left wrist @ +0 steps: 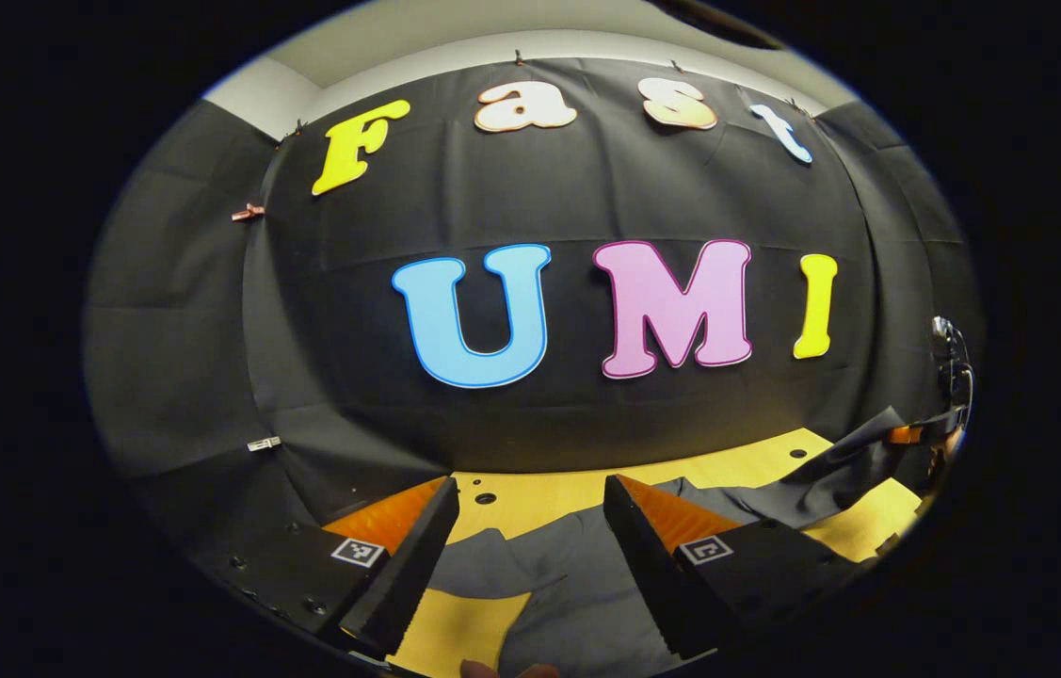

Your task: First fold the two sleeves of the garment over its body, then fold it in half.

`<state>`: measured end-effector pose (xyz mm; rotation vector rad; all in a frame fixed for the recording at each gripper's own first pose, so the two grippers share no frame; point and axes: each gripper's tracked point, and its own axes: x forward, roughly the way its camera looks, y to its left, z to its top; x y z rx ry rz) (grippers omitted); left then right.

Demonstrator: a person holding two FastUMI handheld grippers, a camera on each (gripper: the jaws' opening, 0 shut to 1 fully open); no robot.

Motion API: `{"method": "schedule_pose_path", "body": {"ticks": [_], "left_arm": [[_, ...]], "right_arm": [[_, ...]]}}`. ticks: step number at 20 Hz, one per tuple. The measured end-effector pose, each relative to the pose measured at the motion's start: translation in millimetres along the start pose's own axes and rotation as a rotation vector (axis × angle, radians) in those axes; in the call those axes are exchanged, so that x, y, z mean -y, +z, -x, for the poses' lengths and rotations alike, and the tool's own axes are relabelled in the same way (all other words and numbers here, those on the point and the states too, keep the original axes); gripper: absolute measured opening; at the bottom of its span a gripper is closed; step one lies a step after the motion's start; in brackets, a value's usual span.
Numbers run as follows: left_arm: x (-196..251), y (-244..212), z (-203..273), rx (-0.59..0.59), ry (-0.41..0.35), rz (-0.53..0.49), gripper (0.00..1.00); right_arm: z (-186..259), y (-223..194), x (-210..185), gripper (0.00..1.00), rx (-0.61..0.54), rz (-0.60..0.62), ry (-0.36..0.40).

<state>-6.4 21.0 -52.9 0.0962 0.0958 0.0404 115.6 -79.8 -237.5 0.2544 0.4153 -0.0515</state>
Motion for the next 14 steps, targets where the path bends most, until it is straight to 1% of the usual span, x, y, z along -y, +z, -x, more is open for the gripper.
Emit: {"method": "schedule_pose_path", "body": {"ticks": [3,6,9,14], "left_arm": [[-27,-8,-8,0.009,-0.01,0.01,0.97],[-55,-17,-17,0.009,-0.009,0.041,0.98],[-85,-31,-24,0.003,0.003,0.063,0.98],[-132,-49,-33,-0.01,0.023,0.055,0.98]], "right_arm": [[12,22,-47,0.06,0.049,0.031,0.027],[18,31,-100,0.06,0.062,0.064,0.072],[16,23,-150,0.06,0.048,0.092,0.115],[3,0,-226,0.06,0.006,0.112,0.16]]}}
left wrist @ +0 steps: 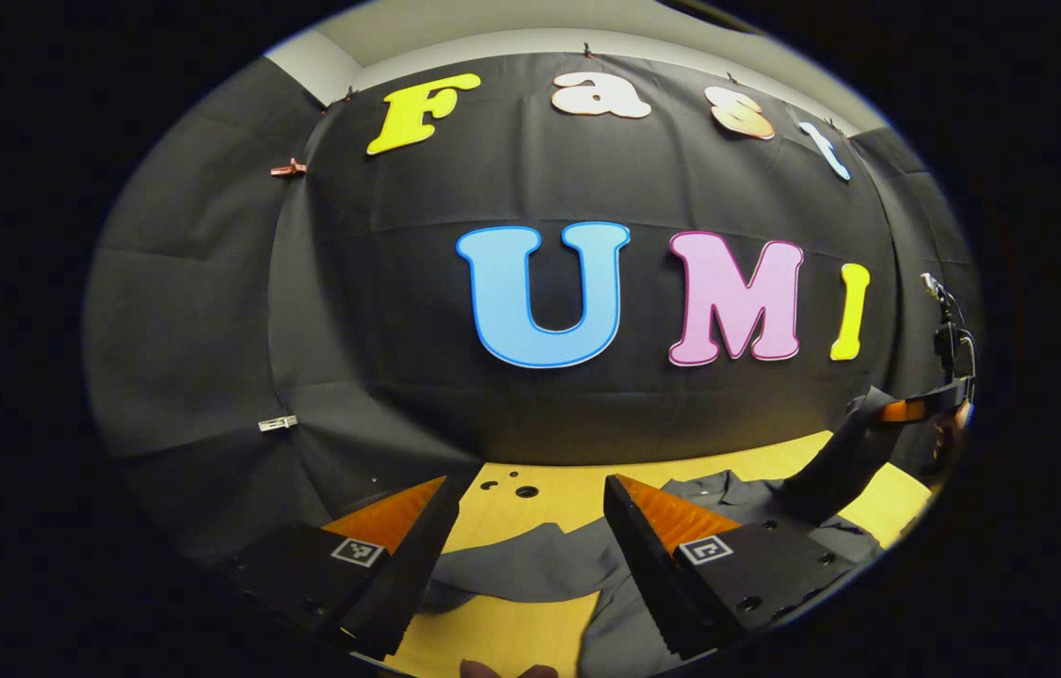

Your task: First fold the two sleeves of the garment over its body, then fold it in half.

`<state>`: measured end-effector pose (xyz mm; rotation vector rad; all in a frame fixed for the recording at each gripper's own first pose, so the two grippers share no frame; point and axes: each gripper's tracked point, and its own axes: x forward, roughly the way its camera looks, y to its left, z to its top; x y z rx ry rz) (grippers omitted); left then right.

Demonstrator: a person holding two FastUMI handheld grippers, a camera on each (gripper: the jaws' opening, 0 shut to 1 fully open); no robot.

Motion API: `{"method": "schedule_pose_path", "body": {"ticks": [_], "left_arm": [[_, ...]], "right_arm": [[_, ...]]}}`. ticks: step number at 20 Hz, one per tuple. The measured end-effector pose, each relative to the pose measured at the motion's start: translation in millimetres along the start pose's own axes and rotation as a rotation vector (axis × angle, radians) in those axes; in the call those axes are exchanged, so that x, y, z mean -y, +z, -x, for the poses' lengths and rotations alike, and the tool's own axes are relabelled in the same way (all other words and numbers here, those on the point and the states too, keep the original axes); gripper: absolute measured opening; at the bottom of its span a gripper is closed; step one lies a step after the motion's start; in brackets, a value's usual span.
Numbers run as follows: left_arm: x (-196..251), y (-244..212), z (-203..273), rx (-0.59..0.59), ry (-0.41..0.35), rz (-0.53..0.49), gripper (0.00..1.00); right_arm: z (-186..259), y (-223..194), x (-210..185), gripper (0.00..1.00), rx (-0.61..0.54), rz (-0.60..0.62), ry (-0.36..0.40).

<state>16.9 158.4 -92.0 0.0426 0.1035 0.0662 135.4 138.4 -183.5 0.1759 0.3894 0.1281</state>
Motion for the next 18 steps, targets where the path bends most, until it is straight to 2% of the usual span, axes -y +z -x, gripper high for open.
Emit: {"method": "schedule_pose_path", "body": {"ticks": [10,14,18], "left_arm": [[-86,-69,-34,-0.073,0.034,0.004,0.98],[-117,-111,-56,-0.113,0.057,-0.023,0.98],[-137,-156,-79,-0.172,0.064,-0.005,0.98]], "right_arm": [[-58,-69,-111,0.06,-0.134,0.034,0.022],[-77,-115,-136,0.06,-0.199,0.039,0.007],[-91,-159,-156,0.06,-0.273,0.023,-0.013]]}}
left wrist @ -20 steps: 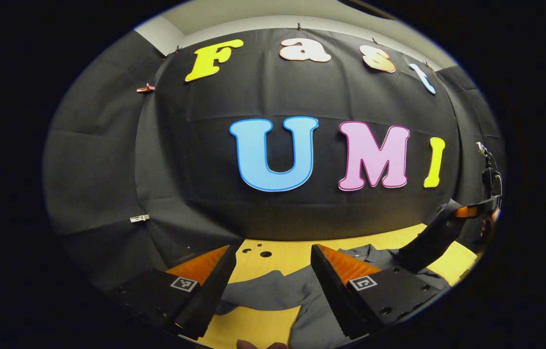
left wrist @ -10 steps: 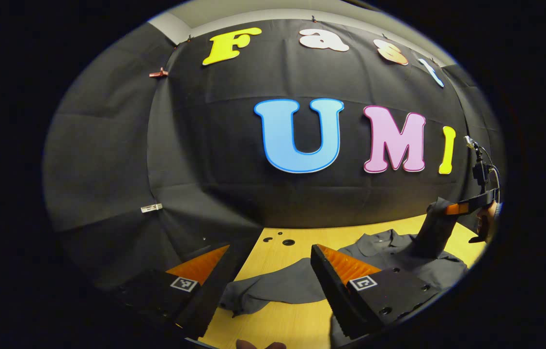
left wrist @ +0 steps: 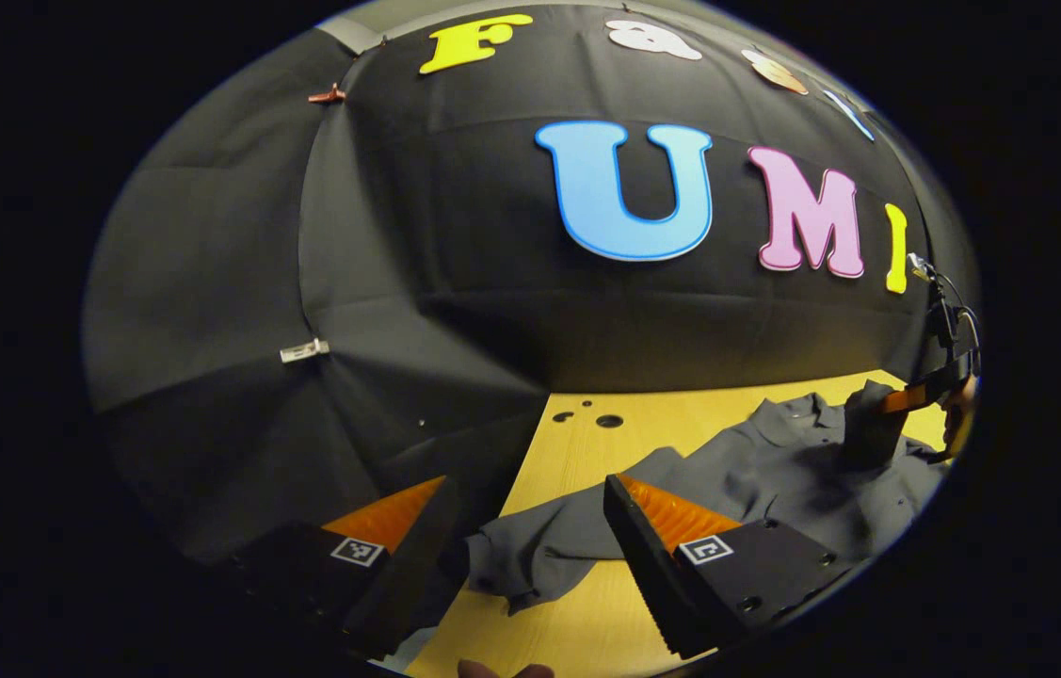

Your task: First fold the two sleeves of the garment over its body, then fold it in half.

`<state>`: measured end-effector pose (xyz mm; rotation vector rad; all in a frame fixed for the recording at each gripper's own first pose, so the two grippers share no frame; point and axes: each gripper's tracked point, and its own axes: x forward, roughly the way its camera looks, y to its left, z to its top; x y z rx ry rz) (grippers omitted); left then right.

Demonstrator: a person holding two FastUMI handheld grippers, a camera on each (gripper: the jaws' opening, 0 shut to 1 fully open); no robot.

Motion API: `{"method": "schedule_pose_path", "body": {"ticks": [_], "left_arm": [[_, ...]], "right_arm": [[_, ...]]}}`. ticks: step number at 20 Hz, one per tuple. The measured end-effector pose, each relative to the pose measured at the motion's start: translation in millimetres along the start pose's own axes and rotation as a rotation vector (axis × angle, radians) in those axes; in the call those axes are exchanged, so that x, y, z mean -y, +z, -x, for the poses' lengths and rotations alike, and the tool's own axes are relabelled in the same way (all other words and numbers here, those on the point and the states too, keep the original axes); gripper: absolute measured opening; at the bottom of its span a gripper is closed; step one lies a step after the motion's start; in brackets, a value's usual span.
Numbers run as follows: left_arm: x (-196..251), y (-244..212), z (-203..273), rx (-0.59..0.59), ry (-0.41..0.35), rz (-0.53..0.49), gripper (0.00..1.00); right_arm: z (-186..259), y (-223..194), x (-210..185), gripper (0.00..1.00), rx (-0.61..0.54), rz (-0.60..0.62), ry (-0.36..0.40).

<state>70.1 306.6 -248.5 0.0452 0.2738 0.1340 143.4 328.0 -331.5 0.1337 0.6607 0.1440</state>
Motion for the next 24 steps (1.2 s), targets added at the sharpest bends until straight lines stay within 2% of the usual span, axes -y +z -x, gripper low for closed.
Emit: {"method": "schedule_pose_path", "body": {"ticks": [6,7,8,9,10,11,13,14,15,16,17,18,22,24], "left_arm": [[-4,-53,-35,-0.081,-0.016,0.041,0.98],[-3,-60,-39,-0.093,-0.021,0.039,0.98],[-2,-68,-44,-0.107,-0.029,0.035,0.98],[-1,-76,-50,-0.122,-0.036,0.027,0.98],[0,-82,-54,-0.133,-0.042,0.021,0.98],[0,-88,-57,-0.145,-0.048,0.016,0.98],[1,-100,-64,-0.168,-0.063,0.016,0.98],[1,-104,-66,-0.181,-0.065,0.018,0.98],[-1,-112,-69,-0.195,-0.062,0.018,0.98],[-2,-116,-72,-0.205,-0.058,0.019,0.98],[-4,-121,-74,-0.211,-0.055,0.023,0.98],[-4,-124,-76,-0.219,-0.054,0.028,0.98],[-5,-139,-82,-0.249,-0.057,0.022,0.98],[-4,-146,-85,-0.265,-0.065,0.02,0.98]], "right_arm": [[-27,-39,-20,0.09,-0.094,0.032,-0.021],[-31,-44,-25,0.19,-0.107,0.028,-0.015],[-32,-48,-29,0.11,-0.12,0.025,-0.01],[-35,-53,-32,0.12,-0.131,0.023,0.0],[-34,-55,-37,0.13,-0.145,0.02,0.013],[-33,-59,-41,0.24,-0.155,0.019,0.028],[-31,-62,-51,0.14,-0.163,0.017,0.061],[-30,-64,-57,0.14,-0.173,0.011,0.081],[-28,-67,-64,0.17,-0.182,0.005,0.104],[-26,-68,-72,0.32,-0.188,0.001,0.126],[-25,-71,-77,0.29,-0.193,0.004,0.141],[-24,-74,-82,0.46,-0.199,0.007,0.156],[-7,-82,-119,0.47,-0.215,-0.004,0.251],[4,-80,-133,0.53,-0.206,-0.008,0.291]]}}
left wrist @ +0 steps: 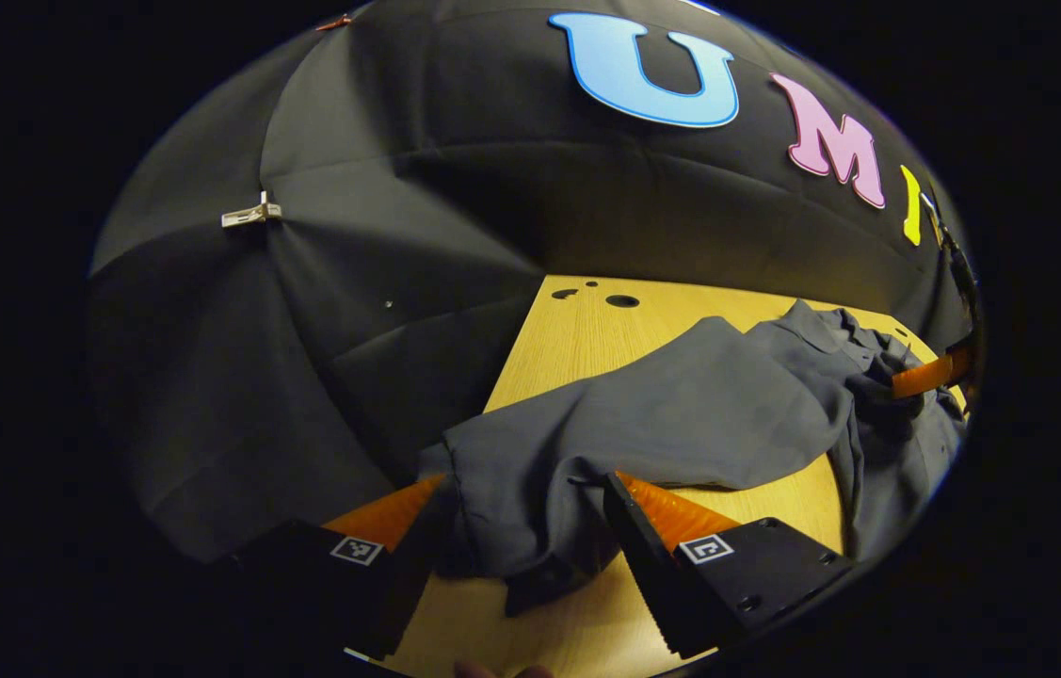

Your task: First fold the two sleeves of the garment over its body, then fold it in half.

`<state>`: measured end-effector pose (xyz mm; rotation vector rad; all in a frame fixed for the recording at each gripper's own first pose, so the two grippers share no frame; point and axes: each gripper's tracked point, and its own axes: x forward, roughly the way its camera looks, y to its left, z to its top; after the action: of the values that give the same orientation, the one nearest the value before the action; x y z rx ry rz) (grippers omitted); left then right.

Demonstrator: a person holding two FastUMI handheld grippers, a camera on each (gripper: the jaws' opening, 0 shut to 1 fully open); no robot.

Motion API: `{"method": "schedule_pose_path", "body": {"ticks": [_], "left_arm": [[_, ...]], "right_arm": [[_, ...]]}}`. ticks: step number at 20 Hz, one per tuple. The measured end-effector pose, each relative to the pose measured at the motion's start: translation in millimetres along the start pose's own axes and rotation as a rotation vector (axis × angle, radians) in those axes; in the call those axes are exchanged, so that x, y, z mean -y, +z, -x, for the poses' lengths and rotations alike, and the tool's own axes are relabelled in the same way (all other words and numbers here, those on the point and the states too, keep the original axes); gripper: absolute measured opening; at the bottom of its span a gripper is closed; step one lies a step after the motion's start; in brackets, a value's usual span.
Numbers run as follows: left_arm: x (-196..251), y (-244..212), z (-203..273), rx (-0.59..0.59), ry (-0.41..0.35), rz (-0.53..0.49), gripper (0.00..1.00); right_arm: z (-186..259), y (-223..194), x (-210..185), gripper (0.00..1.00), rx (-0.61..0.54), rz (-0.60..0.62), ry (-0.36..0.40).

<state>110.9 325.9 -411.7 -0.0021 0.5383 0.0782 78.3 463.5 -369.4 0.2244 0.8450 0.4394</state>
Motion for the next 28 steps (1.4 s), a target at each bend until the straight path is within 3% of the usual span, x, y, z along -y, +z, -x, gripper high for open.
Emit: {"method": "schedule_pose_path", "body": {"ticks": [1,2,9,11,12,16,22,28], "left_arm": [[0,-3,-2,-0.008,-0.003,0.002,0.98],[0,-7,-4,-0.02,-0.005,0.008,0.98],[7,-20,-16,-0.1,-0.007,-0.01,1.0],[15,-19,-15,-0.096,-0.021,-0.011,0.92],[16,-16,-16,-0.095,-0.03,-0.014,0.82],[13,-13,-12,-0.103,-0.055,0.006,0.14],[20,63,27,0.062,-0.005,0.047,0.09],[72,143,85,0.183,-0.037,0.033,0.08]], "right_arm": [[6,2,-5,0.43,0.01,0.004,0.009],[12,4,-7,0.57,0.024,0.012,0.012],[66,20,11,0.57,0.087,0.052,-0.018],[85,25,21,0.56,0.109,0.06,-0.037],[93,26,27,0.56,0.117,0.064,-0.048],[125,27,58,0.57,0.144,0.046,-0.087],[155,38,119,0.57,0.19,-0.014,-0.163],[178,47,165,0.57,0.237,-0.04,-0.151]]}}
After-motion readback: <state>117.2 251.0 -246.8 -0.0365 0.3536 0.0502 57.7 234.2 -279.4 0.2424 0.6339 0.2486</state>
